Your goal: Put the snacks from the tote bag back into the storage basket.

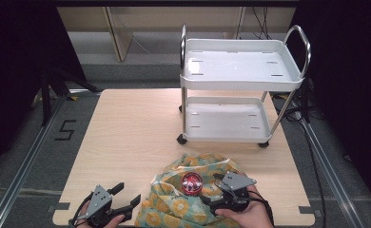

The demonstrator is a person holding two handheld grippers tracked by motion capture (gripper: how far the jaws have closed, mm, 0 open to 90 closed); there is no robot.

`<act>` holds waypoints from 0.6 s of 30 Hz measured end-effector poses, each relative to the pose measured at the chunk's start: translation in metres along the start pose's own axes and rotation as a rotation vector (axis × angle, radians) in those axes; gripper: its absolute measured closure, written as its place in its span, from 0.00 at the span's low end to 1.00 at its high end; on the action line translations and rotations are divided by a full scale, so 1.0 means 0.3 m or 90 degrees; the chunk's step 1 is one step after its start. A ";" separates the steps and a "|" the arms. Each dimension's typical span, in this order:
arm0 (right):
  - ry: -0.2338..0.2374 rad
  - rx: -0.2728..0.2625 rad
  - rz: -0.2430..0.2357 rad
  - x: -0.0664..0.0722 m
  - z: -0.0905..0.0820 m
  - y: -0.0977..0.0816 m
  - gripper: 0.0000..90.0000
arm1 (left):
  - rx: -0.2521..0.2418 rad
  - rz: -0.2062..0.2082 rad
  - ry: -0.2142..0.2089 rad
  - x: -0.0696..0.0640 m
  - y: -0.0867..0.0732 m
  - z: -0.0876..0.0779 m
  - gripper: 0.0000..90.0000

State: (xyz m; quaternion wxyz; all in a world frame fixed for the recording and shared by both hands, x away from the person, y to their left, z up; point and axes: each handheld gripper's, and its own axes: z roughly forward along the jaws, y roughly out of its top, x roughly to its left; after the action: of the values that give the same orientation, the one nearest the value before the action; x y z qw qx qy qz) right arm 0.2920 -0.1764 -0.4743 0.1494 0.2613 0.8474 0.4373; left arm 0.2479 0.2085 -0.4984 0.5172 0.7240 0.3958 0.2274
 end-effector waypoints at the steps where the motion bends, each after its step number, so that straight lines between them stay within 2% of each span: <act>1: 0.001 0.000 0.001 0.000 0.001 0.002 0.18 | -0.001 -0.003 -0.001 -0.002 0.000 0.001 0.27; 2: 0.002 -0.001 -0.002 -0.002 0.003 0.005 0.18 | 0.002 0.009 -0.002 0.001 0.002 0.000 0.27; 3: 0.004 -0.001 -0.004 -0.003 0.003 0.008 0.18 | 0.008 -0.007 0.005 -0.006 0.001 -0.004 0.27; 4: 0.000 -0.001 0.000 -0.002 0.003 0.011 0.19 | 0.006 0.010 0.000 -0.001 0.002 -0.002 0.27; 10: 0.002 0.005 0.000 -0.005 0.008 0.023 0.20 | 0.005 0.021 -0.003 0.002 0.003 -0.003 0.27; 11: 0.004 0.008 0.002 -0.007 0.012 0.023 0.20 | 0.006 0.019 -0.004 0.001 0.002 -0.003 0.27; 12: 0.007 0.006 -0.001 -0.008 0.017 0.023 0.20 | 0.006 0.003 -0.001 -0.004 0.000 -0.002 0.27; 13: 0.014 0.013 0.002 -0.008 0.018 0.024 0.20 | 0.008 0.018 -0.004 0.001 0.002 -0.002 0.27; 14: 0.008 0.011 0.003 -0.008 0.021 0.025 0.20 | 0.007 0.003 -0.001 -0.005 0.001 -0.002 0.27; 15: 0.010 0.014 0.008 -0.008 0.021 0.027 0.20 | 0.008 0.019 -0.004 0.001 0.002 -0.002 0.27; 16: 0.010 0.016 0.008 -0.007 0.022 0.028 0.20 | 0.014 -0.006 0.006 -0.009 0.000 -0.005 0.27; 18: 0.015 0.016 0.004 -0.007 0.027 0.032 0.20 | 0.014 -0.002 0.004 -0.008 0.000 -0.004 0.27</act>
State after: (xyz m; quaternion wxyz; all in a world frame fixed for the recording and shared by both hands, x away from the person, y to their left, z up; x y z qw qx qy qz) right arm 0.3007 -0.1676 -0.4710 0.1345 0.2610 0.8537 0.4301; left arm 0.2455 0.2073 -0.4979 0.5084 0.7282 0.4009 0.2247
